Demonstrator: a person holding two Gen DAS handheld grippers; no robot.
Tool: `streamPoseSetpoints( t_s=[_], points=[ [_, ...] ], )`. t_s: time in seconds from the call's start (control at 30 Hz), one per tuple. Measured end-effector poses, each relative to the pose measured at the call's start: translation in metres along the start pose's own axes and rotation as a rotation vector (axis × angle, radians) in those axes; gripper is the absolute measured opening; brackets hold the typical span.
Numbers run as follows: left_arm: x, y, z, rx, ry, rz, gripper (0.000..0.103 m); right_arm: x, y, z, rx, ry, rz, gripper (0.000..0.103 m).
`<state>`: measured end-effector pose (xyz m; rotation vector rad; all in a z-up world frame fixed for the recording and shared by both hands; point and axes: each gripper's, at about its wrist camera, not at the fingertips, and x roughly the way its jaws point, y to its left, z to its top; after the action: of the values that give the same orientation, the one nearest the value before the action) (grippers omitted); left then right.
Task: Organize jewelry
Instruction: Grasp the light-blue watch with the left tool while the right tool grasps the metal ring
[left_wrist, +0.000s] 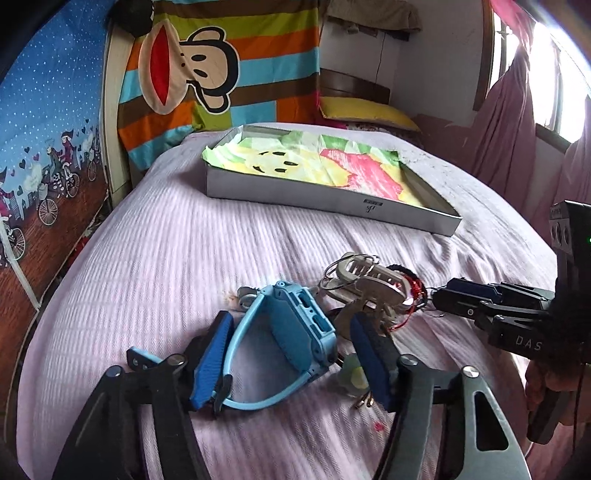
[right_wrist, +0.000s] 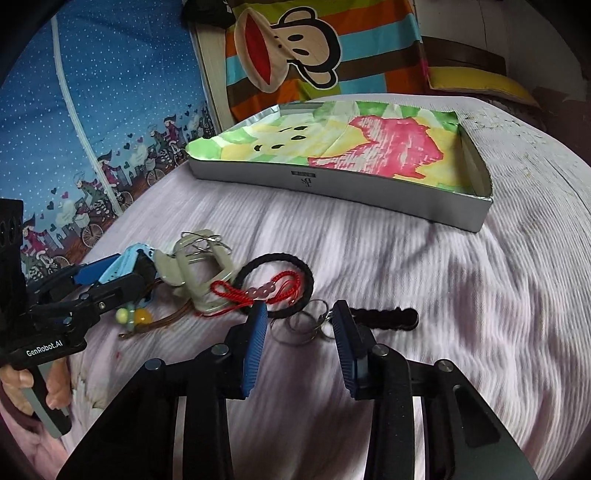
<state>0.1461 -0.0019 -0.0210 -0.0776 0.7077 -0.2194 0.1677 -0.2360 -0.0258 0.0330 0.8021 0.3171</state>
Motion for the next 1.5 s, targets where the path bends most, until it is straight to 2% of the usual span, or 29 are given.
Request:
streamPoseSetpoints(
  t_s=[0.07,0.1,0.27,0.33,0.5,0.7,0.97,1.27,1.5],
  points=[
    [0.002,0.002,-0.001,-0.009,0.011,0.013,0.051,0.008,0.001,0.002,-0.009,0.018,-0.004,0.032],
    [0.003,0.003,-0.002,-0.018,0.013,0.005,0.050,0.011,0.001,0.001,-0.011,0.030,-0.005,0.032],
    [-0.002,0.002,-0.007,-0.016,-0.007,-0.007,0.040,0.014,-0.001,-0.001,0.009,0.055,0.012,0.018],
    [-0.006,0.000,-0.010,-0.014,-0.023,-0.008,0.038,0.012,-0.003,-0.003,0.024,0.055,0.021,0.011],
    [-0.015,-0.001,-0.018,-0.030,-0.060,-0.029,0.034,0.009,-0.006,-0.008,0.034,0.051,0.042,0.004],
    [-0.024,-0.002,-0.024,-0.051,-0.104,-0.050,0.028,-0.001,-0.006,-0.010,0.035,0.035,0.085,0.002],
    [-0.036,-0.003,-0.027,-0.073,-0.154,-0.062,0.020,-0.023,-0.017,-0.011,0.071,-0.028,0.085,0.002],
    [-0.045,0.001,-0.030,-0.122,-0.148,-0.112,0.020,-0.045,-0.023,-0.011,0.092,-0.080,0.133,0.002],
    [-0.063,0.000,-0.028,-0.137,-0.207,-0.114,0.020,-0.063,-0.022,-0.007,0.076,-0.163,0.137,0.002]
  ],
)
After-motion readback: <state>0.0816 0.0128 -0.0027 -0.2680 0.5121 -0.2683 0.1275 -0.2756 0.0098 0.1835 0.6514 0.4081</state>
